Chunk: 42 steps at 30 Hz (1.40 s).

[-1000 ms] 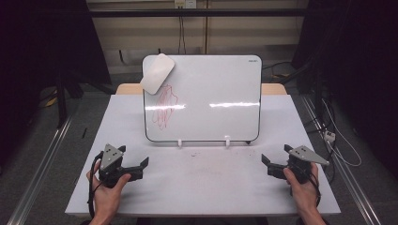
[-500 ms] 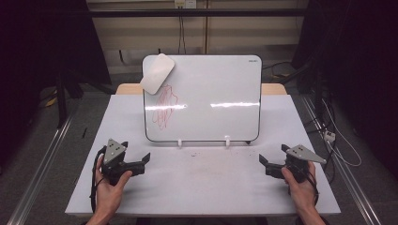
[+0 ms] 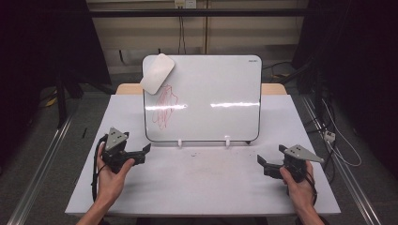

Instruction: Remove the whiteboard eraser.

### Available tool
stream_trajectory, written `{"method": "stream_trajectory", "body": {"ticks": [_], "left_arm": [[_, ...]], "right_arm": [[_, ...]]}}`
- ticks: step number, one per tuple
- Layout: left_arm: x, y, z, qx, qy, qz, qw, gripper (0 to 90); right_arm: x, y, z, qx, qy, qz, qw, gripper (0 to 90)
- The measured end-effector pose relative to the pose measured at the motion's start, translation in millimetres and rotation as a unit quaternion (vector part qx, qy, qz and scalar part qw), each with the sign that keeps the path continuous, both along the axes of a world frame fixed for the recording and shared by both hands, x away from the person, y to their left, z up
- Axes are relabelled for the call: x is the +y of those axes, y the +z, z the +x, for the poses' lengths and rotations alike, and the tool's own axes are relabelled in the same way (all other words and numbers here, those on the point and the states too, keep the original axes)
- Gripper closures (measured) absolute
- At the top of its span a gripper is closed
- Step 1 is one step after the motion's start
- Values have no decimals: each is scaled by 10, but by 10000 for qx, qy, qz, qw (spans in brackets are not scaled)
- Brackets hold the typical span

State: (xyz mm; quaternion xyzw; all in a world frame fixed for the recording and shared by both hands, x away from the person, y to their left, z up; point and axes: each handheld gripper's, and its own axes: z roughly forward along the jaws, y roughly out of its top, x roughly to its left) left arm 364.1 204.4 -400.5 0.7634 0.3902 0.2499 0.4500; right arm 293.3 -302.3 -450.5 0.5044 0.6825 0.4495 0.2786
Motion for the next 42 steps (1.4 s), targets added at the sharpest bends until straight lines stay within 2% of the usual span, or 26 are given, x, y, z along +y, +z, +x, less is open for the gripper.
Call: {"method": "stream_trajectory", "body": {"ticks": [1,2,3,5,6,10,12,15,18,19,23,26,29,33,34,37,40,42], "left_arm": [[-16,45,37,33,-110,-78,9999,56],[-16,45,37,33,-110,-78,9999,60],[-34,114,61,-69,-129,-63,9999,53],[-39,156,77,-97,-159,-84,9998,52],[-60,230,106,-174,-166,-89,9997,52],[-117,377,178,-190,-347,-30,9992,45],[-128,405,194,-234,-378,-39,9990,54],[-182,526,278,-276,-380,-60,9989,53],[-224,584,332,-362,-391,46,9986,47],[-264,639,392,-370,-419,108,9984,46],[-291,702,479,-410,-414,135,9982,47],[-319,769,582,-511,-410,293,9974,48],[-322,792,632,-535,-352,218,9977,49],[-345,828,733,-606,-273,261,9974,51],[-367,847,772,-682,-246,300,9969,54],[-391,869,812,-695,-258,296,9968,51],[-436,915,881,-846,-319,434,9950,50],[-472,960,957,-881,-265,531,9943,50]], "right_arm": [[1,-1,0,6,3,-12,10000,58],[1,0,-3,8,0,2,10000,58],[0,1,-7,-1,2,-6,10000,58],[-1,9,-13,-10,-10,-6,10000,57],[0,13,-16,-20,-19,-21,10000,58],[19,12,-11,-1,-11,-50,10000,56],[27,10,-9,-1,5,-49,10000,56],[27,5,-9,13,17,-65,10000,56],[18,0,-15,33,3,-89,10000,56],[13,0,-19,36,2,-94,9999,56],[7,13,-37,-3,-14,-84,10000,53],[20,7,-30,27,-9,-105,9999,54],[27,8,-27,20,0,-112,9999,54],[27,9,-25,7,14,-94,10000,50],[27,7,-23,4,19,-101,9999,50],[28,5,-22,3,27,-102,9999,50],[30,4,-17,10,28,-100,9999,50],[34,4,-17,12,36,-103,9999,50]]}}
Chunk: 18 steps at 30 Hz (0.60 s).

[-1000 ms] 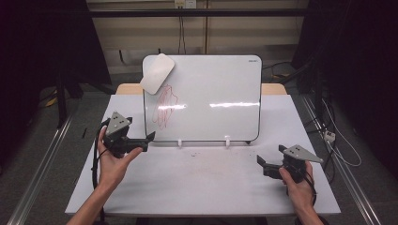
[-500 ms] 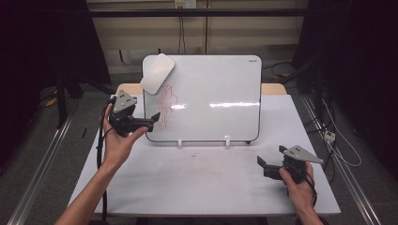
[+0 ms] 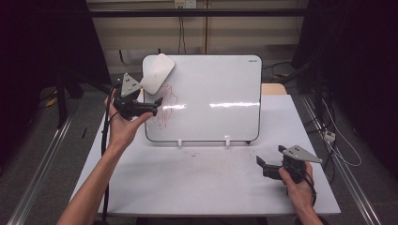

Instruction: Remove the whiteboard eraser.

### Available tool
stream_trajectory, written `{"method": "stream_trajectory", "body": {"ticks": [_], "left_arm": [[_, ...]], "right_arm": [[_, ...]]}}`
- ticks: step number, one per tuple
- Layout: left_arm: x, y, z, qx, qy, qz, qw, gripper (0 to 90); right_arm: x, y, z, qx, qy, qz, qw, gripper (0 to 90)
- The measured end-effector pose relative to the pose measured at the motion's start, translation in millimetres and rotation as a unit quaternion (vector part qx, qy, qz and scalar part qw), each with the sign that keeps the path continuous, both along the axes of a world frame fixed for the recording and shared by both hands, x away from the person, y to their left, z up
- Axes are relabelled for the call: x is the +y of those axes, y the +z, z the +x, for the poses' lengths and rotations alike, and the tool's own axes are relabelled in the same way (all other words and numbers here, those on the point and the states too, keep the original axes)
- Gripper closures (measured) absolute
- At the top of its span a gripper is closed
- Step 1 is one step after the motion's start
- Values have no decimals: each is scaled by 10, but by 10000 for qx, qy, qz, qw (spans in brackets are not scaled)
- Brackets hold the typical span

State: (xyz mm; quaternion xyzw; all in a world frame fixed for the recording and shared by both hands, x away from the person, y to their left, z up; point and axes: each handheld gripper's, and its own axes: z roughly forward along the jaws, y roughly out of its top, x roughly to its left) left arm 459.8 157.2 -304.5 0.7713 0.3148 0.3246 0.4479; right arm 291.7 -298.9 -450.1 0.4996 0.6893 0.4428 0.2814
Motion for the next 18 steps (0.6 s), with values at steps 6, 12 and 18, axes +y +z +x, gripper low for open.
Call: {"method": "stream_trajectory", "body": {"ticks": [6,12,18], "left_arm": [[-13,76,133,-98,180,77,9998,56],[-59,108,335,-112,326,166,9993,56],[-131,161,458,-59,333,183,9993,54]], "right_arm": [[-11,-4,-9,4,14,-9,10000,50],[-22,-6,-20,14,-8,4,10000,51],[-21,-9,-18,28,-15,8,10000,50]]}}
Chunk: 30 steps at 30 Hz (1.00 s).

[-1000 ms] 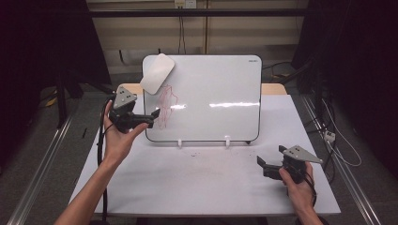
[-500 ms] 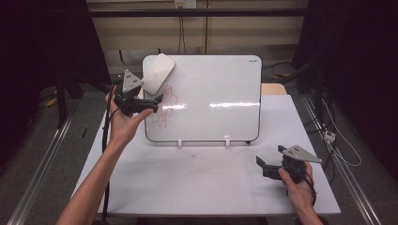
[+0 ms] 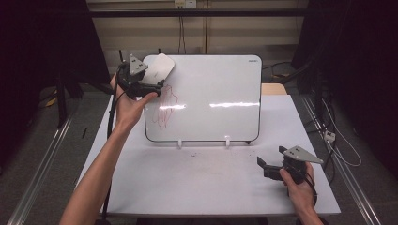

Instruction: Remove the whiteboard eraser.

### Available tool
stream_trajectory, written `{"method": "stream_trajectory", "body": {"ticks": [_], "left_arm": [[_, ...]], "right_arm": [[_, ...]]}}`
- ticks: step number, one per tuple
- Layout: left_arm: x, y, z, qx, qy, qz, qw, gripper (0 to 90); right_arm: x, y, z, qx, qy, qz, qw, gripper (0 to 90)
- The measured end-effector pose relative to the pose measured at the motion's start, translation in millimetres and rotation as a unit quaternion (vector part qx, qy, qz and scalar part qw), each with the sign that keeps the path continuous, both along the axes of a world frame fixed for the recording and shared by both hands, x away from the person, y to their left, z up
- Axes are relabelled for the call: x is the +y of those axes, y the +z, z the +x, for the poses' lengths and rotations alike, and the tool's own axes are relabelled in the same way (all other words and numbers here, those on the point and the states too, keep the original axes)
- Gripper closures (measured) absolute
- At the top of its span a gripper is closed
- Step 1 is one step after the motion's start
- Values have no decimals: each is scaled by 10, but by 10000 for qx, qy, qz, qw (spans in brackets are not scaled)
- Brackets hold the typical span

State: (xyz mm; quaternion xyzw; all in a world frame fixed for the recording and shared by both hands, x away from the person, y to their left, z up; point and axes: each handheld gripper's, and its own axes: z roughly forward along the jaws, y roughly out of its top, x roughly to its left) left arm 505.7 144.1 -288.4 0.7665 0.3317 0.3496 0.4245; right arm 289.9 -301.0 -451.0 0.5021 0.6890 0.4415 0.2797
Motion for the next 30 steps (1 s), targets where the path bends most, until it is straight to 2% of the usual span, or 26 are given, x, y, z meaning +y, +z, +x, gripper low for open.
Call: {"method": "stream_trajectory", "body": {"ticks": [1,2,3,5,7,10,14,17,20,23,26,30], "left_arm": [[-12,7,16,82,-25,-92,9999,48],[-36,13,29,176,-17,-70,9998,48],[-68,16,34,183,14,18,9998,48],[-99,30,43,4,-21,132,9999,62],[-108,31,81,94,-12,49,9999,62],[-134,17,157,89,56,136,9999,67],[-146,1,182,71,12,80,9999,90],[-173,-32,200,33,61,244,9997,110],[-157,-62,240,53,129,197,9997,131],[-165,-87,261,78,86,257,9996,145],[-187,-107,265,113,1,326,9994,239],[-231,-120,259,70,40,455,9989,286]], "right_arm": [[0,0,-1,-2,-1,-3,10000,50],[0,0,-1,-2,-1,-3,10000,50],[-2,1,-2,-8,1,0,10000,49],[-4,1,-2,-9,0,-3,10000,49],[-6,0,-2,-6,0,1,10000,49],[-5,-1,-2,2,5,6,10000,49],[-6,-2,-2,3,9,6,10000,49],[-5,-5,-1,18,15,8,10000,49],[-4,-3,-4,8,22,4,10000,49],[-5,-4,-4,5,17,9,10000,49],[-9,-5,-2,18,13,7,10000,49],[-6,-5,-3,19,16,9,10000,50]]}}
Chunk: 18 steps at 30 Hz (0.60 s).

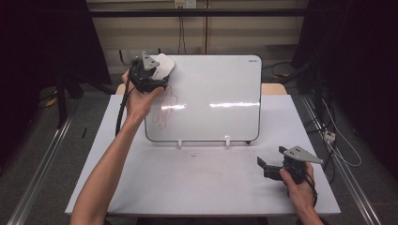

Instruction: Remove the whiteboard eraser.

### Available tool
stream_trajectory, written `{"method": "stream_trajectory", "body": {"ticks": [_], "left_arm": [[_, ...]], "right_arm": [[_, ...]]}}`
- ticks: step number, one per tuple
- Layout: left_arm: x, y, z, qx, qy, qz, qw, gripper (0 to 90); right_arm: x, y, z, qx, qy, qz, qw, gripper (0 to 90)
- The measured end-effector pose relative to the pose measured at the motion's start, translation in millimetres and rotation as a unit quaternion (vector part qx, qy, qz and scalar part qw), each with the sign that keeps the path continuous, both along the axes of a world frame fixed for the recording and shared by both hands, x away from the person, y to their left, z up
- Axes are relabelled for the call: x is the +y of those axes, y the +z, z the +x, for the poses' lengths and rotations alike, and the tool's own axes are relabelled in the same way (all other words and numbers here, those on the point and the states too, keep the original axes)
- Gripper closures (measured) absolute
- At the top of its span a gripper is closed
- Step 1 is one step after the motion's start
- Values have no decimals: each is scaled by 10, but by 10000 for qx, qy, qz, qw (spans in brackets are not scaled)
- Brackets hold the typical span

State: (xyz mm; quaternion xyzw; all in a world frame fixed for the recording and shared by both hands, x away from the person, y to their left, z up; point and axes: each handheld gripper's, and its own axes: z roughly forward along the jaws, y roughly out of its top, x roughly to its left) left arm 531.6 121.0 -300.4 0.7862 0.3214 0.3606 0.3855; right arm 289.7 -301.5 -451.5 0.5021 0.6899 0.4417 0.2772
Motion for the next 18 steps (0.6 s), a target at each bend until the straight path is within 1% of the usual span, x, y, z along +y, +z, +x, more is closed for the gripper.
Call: {"method": "stream_trajectory", "body": {"ticks": [1,3,6,9,11,12,13,16,18], "left_arm": [[-6,0,-2,-16,12,59,10000,294],[-6,1,-5,-17,10,59,10000,296],[-12,2,-7,-31,20,123,9999,299],[-11,2,-8,-45,2,143,9999,302],[-11,5,-10,-31,-3,88,10000,304],[-12,8,-11,-38,6,110,9999,305],[-5,20,-14,23,-15,127,9999,305],[1,26,-10,26,-18,103,9999,306],[15,39,-5,92,-65,83,9999,306]], "right_arm": [[0,-1,1,0,-1,-4,10000,50],[-1,-1,1,-1,-2,0,10000,50],[-1,-1,0,0,-1,-2,10000,51],[-3,-1,0,-8,-1,-3,10000,50],[-4,-2,2,2,-3,-6,10000,51],[-4,-2,2,2,-2,-9,10000,51],[-3,-2,3,3,-5,-8,10000,51],[-4,-4,5,6,-1,-13,10000,51],[-4,-5,6,7,-3,-13,10000,51]]}}
